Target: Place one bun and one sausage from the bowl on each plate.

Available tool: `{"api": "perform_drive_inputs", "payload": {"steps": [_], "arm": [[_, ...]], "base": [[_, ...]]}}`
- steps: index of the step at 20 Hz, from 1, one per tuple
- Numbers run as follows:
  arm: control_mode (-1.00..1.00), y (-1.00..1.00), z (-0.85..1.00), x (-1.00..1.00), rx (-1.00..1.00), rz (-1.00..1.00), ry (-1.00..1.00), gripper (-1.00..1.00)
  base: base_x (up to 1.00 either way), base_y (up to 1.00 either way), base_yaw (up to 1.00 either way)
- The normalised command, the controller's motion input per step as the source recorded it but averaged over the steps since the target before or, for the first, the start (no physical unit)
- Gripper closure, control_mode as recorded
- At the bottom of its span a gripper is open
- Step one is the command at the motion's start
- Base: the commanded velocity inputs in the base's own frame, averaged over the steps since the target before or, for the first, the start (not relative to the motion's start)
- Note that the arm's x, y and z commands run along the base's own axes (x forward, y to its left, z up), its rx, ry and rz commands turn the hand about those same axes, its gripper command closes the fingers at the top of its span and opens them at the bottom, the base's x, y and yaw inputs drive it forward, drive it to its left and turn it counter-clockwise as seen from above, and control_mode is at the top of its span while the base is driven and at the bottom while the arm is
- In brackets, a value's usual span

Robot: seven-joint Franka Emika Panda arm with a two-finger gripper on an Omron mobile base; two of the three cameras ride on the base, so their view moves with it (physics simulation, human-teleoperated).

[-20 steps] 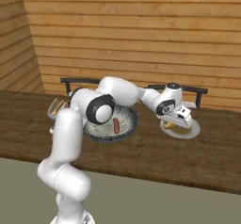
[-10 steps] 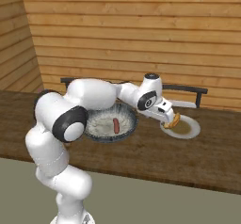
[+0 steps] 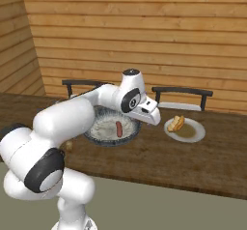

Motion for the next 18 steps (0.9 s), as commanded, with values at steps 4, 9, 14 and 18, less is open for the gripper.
{"api": "perform_drive_inputs", "payload": {"steps": [4, 9, 14, 18], "arm": [[-1.00, 0.28, 0.50, -0.22, 0.05, 0.13, 0.05, -1.00], [-1.00, 0.57, 0.17, 0.00, 0.09, 0.24, 0.05, -1.00], [-1.00, 0.85, 0.20, 0.00, 0.06, 0.22, 0.10, -1.00], [-1.00, 0.77, 0.06, 0.22, 0.02, 0.17, 0.05, -1.00]], "base": [[0.00, 0.00, 0.00], [0.00, 0.00, 0.00], [0.00, 0.00, 0.00], [0.00, 0.00, 0.00]]}}
